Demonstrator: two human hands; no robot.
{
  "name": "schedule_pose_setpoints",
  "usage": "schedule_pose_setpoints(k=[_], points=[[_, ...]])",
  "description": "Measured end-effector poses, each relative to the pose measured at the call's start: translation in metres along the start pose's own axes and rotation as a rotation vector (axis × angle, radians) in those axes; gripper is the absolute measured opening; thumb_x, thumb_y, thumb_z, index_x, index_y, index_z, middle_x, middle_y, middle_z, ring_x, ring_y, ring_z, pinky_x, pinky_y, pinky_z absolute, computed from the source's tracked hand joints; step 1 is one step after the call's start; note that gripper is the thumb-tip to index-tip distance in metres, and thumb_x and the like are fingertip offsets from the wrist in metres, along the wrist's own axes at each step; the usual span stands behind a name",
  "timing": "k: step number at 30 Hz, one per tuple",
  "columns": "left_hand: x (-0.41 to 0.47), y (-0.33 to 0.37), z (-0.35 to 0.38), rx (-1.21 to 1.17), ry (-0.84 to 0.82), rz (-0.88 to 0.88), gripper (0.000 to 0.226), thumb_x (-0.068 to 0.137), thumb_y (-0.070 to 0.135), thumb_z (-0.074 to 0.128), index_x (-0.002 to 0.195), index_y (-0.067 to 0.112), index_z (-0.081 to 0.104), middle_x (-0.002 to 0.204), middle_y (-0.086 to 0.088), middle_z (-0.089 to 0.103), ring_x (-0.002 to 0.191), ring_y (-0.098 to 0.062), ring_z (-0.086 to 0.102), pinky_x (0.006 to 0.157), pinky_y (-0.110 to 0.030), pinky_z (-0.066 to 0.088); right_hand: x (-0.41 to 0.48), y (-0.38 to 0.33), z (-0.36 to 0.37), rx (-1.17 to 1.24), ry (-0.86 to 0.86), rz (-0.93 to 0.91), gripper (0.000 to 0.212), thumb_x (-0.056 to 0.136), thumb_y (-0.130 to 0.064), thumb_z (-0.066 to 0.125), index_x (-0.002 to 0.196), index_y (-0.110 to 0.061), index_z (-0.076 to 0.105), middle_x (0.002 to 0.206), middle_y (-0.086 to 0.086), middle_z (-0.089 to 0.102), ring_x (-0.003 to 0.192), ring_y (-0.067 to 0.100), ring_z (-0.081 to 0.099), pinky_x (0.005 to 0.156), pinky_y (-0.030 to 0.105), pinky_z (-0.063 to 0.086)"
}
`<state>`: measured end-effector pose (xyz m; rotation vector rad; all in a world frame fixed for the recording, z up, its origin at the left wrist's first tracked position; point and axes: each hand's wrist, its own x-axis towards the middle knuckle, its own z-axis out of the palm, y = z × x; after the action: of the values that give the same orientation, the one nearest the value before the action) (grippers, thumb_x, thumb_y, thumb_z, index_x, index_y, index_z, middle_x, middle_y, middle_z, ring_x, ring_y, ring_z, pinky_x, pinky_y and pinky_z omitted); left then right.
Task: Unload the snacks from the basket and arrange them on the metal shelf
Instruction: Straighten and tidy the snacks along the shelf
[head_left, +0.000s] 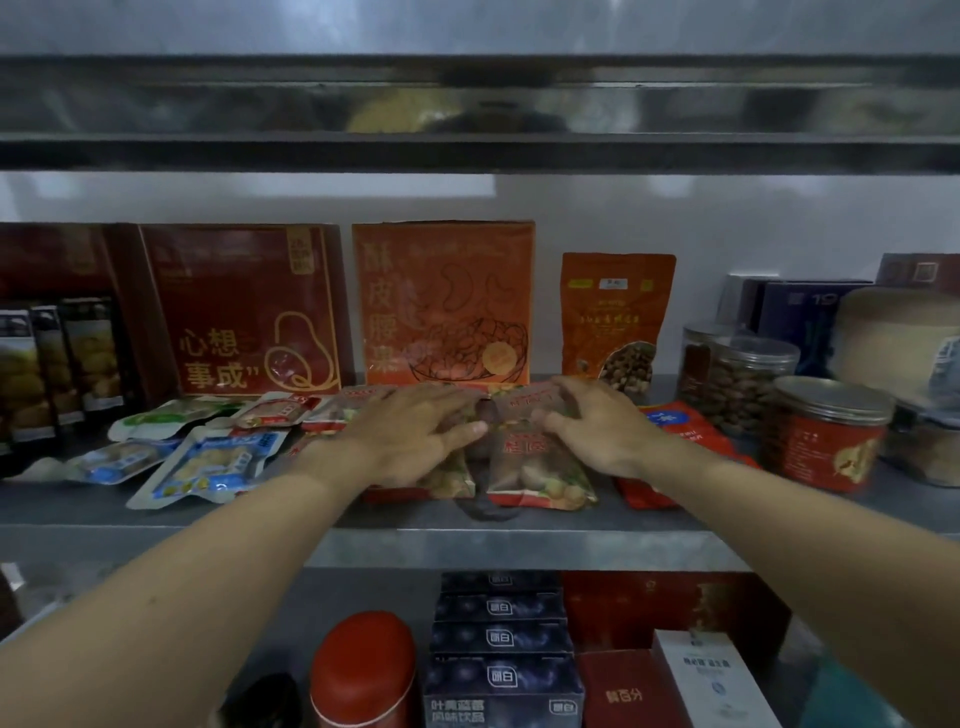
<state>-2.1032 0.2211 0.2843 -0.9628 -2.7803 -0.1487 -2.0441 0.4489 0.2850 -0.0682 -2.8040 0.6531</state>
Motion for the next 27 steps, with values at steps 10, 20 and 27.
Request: schedule_pose_setpoints(k=[10, 20, 27], points=[[-0.003, -0.038, 0.002, -0.157, -0.218, -0.110, 0.067, 0.078, 0.087, 0.024, 0.140, 0.067, 0.012, 0.161, 0.018, 0.005, 0.150, -0.017, -0.006, 0.116, -0.058, -0.003, 0.033, -0.026, 0.028, -0.126, -0.251, 0.124, 0.100, 0.077, -0.087, 0.036, 0.150, -0.018, 0.039, 0.158, 0.011, 0.032, 0.143, 0.033, 0.030, 0.116, 0.043, 0.029], [-0.006, -0.043, -0.001, -0.112, -0.268, -0.073, 0.076, 0.070, 0.090, 0.017, 0.142, 0.065, 0.011, 0.162, 0.016, -0.002, 0.149, -0.015, -0.010, 0.114, -0.063, -0.009, 0.029, -0.038, 0.034, -0.263, -0.304, 0.133, 0.087, 0.081, -0.084, 0.029, 0.154, -0.036, 0.023, 0.164, 0.007, 0.013, 0.149, 0.036, 0.009, 0.118, 0.057, 0.012], [-0.008, -0.049, -0.003, -0.059, -0.284, -0.067, 0.084, 0.066, 0.093, 0.014, 0.143, 0.063, 0.009, 0.162, 0.016, -0.004, 0.149, -0.015, -0.010, 0.114, -0.063, -0.009, 0.028, -0.041, 0.035, -0.211, -0.321, 0.046, 0.083, 0.084, -0.080, 0.036, 0.154, -0.035, 0.023, 0.164, 0.003, 0.015, 0.149, 0.029, 0.016, 0.119, 0.052, 0.017]])
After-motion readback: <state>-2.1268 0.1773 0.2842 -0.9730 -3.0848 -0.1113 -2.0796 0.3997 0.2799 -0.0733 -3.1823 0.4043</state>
